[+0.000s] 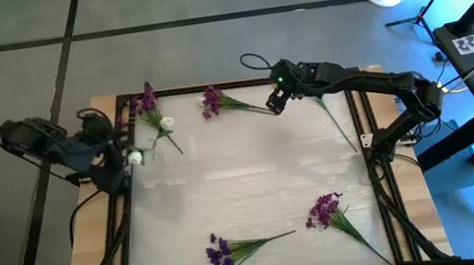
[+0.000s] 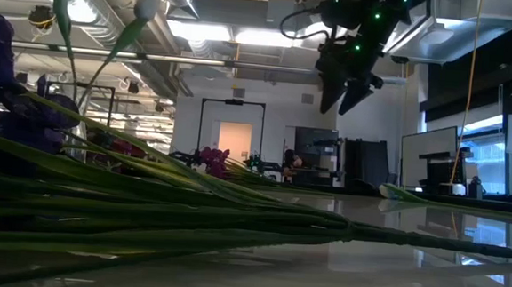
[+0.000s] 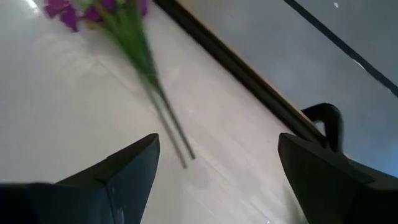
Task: Sort flowers into vase by color
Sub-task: Put the white flower into the transparent vase, then move the the violet flowers to the right center of the table
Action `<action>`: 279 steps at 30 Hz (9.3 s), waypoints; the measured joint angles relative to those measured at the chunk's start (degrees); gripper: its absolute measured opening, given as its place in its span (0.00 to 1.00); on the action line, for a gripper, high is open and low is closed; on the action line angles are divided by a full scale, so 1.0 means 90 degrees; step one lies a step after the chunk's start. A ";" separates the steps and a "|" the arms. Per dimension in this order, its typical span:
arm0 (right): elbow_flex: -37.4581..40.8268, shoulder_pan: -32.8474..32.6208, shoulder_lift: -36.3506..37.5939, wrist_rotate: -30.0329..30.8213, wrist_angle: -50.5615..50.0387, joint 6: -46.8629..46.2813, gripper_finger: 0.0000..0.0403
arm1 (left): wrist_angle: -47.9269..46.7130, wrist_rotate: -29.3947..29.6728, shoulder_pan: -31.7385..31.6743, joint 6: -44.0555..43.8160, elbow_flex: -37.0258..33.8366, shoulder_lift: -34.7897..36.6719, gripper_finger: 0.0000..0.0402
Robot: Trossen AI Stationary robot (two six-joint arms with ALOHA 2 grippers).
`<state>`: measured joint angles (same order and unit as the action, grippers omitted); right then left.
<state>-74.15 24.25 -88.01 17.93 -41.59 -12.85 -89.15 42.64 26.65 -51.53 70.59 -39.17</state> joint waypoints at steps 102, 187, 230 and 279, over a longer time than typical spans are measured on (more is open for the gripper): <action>0.1311 -0.4109 0.1585 -0.1603 0.6734 0.1560 0.05 | 1.0392 -0.2687 -0.1384 0.6134 0.0162 -0.4815 0.46; 0.1319 -0.5236 0.1746 0.0226 0.4832 0.1006 0.64 | 0.2671 0.1003 -0.0988 0.2515 0.0743 0.0402 0.02; 0.1333 -0.2566 0.0144 0.0483 0.3443 0.0588 0.64 | 0.0142 0.0566 -0.1246 0.1116 0.1100 0.0540 0.28; 0.0758 -0.2466 -0.1089 -0.1072 0.0228 -0.0525 0.23 | 0.0183 0.0825 -0.1246 0.1100 0.0068 0.0538 0.24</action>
<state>-67.33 2.05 -97.81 8.29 -39.54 -17.58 -87.51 50.06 15.44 -41.63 71.20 -34.33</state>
